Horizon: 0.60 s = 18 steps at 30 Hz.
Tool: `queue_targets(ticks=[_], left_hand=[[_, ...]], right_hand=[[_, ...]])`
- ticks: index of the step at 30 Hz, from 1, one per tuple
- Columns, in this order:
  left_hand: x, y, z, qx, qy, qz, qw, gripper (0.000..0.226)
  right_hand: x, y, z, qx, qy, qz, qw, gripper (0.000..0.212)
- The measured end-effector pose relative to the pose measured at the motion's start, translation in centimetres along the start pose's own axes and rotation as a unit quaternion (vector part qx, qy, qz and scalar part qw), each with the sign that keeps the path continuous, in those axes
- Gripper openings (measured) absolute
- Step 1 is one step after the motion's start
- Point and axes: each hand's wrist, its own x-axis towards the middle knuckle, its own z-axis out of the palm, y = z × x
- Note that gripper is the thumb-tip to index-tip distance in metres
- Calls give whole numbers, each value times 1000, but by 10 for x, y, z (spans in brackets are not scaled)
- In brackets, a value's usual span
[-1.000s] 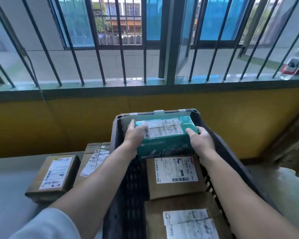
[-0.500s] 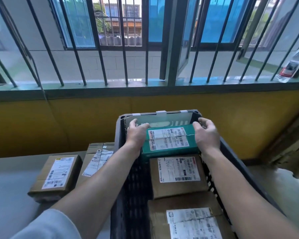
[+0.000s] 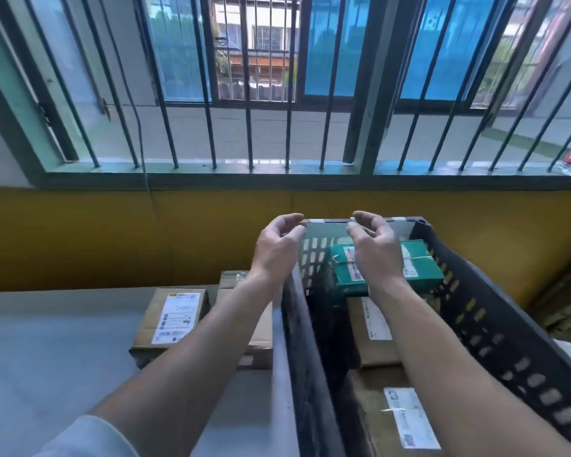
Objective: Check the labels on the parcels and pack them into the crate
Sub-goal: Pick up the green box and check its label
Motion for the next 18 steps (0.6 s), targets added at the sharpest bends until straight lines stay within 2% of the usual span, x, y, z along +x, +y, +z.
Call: queue_targets(ticks=[6,13,18], left_hand=[[-18,2,-80,50,7,13,999,15],[-42,2,-210,57,9,4,998,15],[-58,-2,-291,48,56,-17,997,17]], right_hand=[[-45,-15,65,1,-13,-11,1000,19],[-109,-25,178,6,-44,2,999,15],[-148,-33,254,11,-95,17,995,17]])
